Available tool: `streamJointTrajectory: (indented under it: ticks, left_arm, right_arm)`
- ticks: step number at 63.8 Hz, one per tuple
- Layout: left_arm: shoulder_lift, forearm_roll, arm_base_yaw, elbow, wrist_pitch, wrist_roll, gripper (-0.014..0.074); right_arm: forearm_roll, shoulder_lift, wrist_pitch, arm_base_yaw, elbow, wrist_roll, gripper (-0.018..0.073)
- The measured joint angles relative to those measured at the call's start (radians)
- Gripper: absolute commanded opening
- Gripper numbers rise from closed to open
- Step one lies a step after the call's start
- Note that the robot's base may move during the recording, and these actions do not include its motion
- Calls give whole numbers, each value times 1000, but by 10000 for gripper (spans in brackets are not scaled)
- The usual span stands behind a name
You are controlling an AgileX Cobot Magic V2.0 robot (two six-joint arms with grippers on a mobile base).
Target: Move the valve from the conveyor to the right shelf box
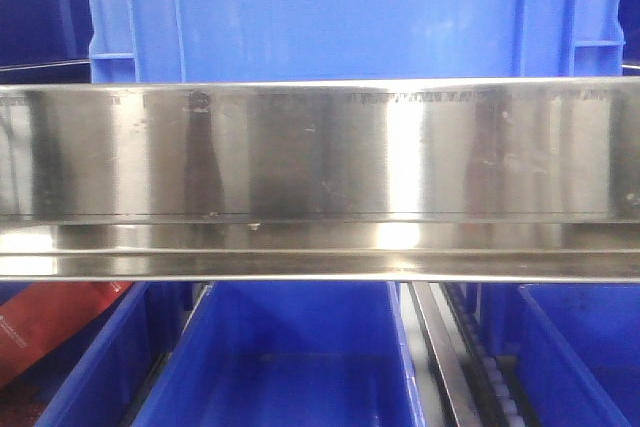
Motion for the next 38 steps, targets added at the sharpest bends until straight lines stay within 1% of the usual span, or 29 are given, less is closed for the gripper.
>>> streamJointTrajectory:
  ticks: [7, 16, 29, 38]
  left_arm:
    - [128, 0, -40, -100, 34, 2, -111]
    - [262, 5, -52, -174, 88, 2, -111]
    - [365, 28, -52, -180, 141, 2, -111]
    - [401, 35, -52, -180, 162, 2, -108]
  right_arm:
    - [2, 91, 36, 26, -56, 0, -154]
    - [2, 187, 71, 38, -77, 0, -154]
    - [4, 308, 128, 38, -77, 0, -154]
    - [2, 370, 137, 38, -77, 0, -154]
